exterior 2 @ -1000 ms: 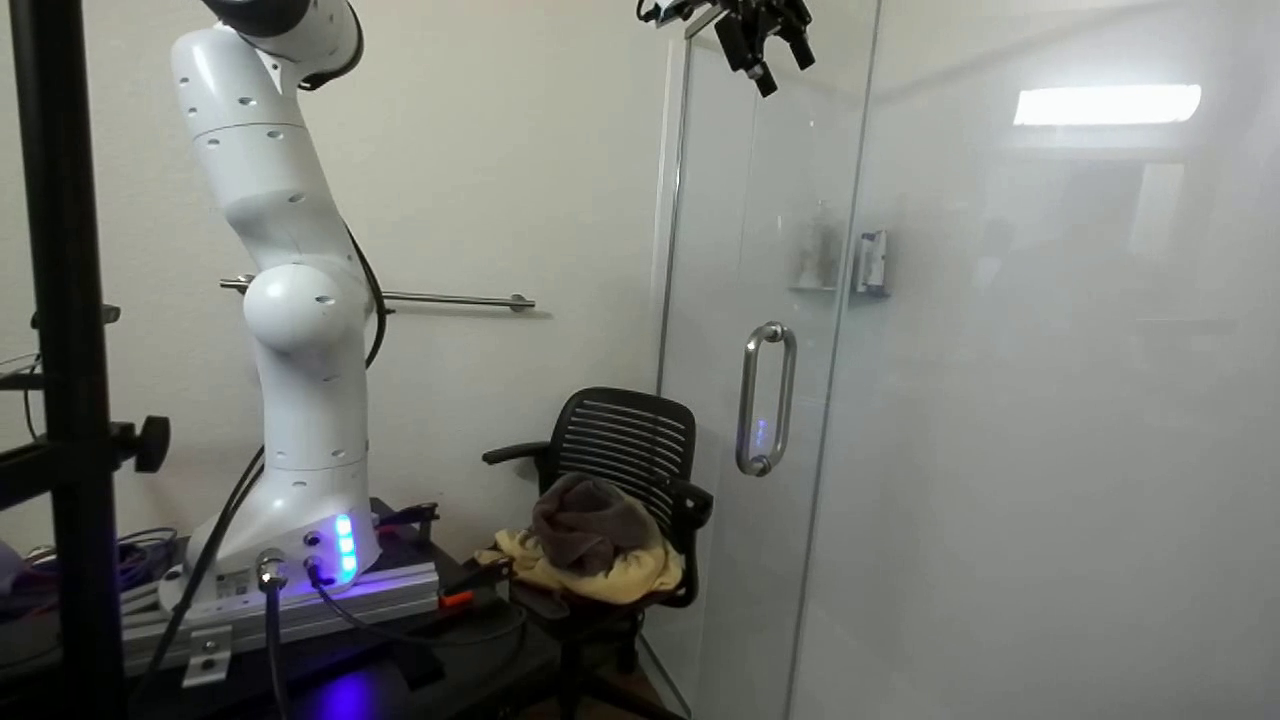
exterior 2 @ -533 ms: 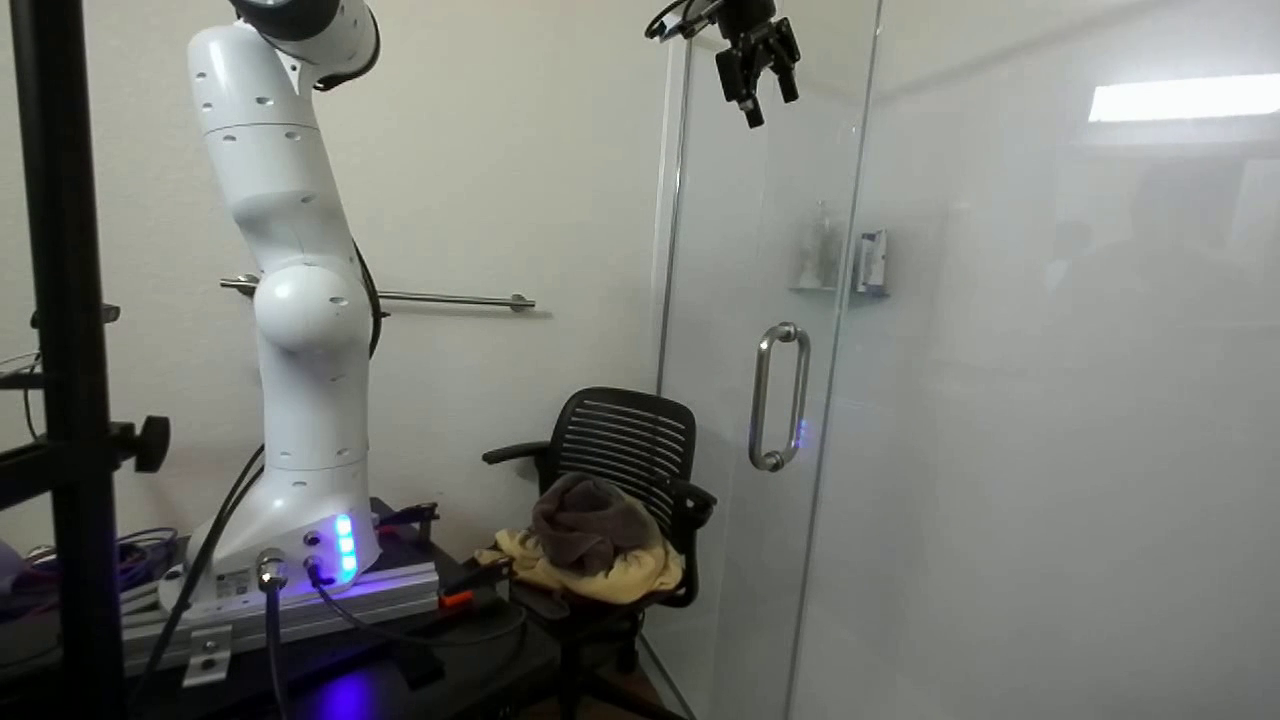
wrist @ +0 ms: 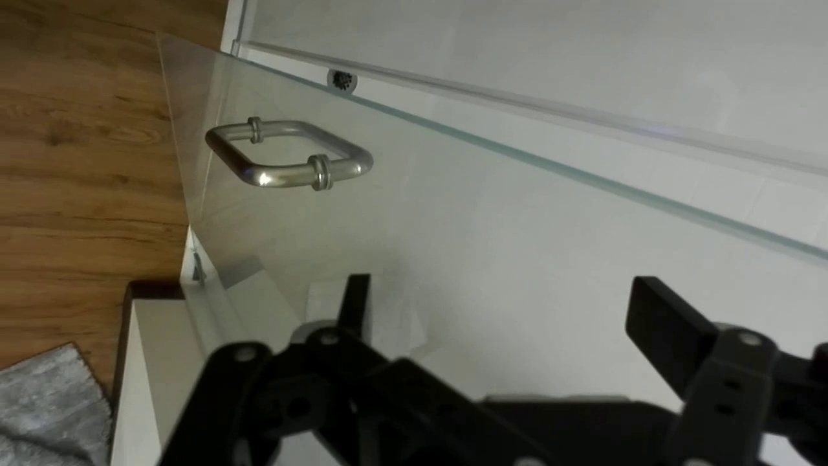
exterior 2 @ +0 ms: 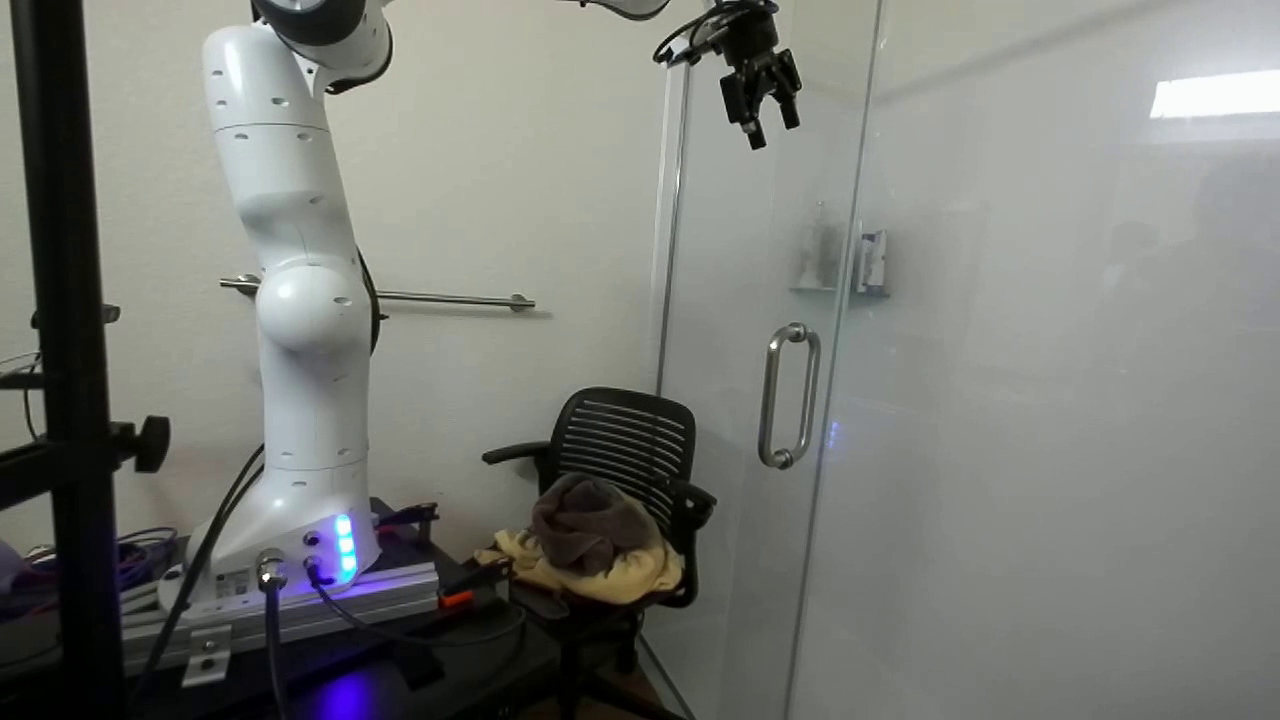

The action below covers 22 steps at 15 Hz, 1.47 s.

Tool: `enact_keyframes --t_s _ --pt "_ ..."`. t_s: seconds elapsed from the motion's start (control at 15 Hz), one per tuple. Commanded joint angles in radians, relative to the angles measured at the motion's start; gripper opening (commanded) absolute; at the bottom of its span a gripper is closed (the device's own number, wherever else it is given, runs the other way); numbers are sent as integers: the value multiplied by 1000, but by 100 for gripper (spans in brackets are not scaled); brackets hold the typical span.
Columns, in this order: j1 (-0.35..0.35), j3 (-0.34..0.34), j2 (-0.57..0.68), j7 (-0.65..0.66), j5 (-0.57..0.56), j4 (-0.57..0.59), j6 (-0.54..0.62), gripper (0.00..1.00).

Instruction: Close the shower door

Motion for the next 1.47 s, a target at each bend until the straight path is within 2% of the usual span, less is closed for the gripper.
enact_keyframes --t_s 0.0,0.2,0.27,0.47,0.53,0.67,1.07,1.27,1.4 --pt "3 2 4 24 -25 7 -1 100" --pt "4 7 4 37 -40 7 0 100" --pt "4 9 -18 6 -57 -22 -7 100" --pt "-7 20 -1 38 -128 -88 144 100" --pt "-4 38 11 89 -161 -116 233 100" --pt "-1 49 42 134 -198 -128 312 100" --pt "53 72 121 179 -128 -54 223 100" --pt "62 70 149 226 -164 -29 213 100" --pt "62 74 137 250 -232 -62 205 100"
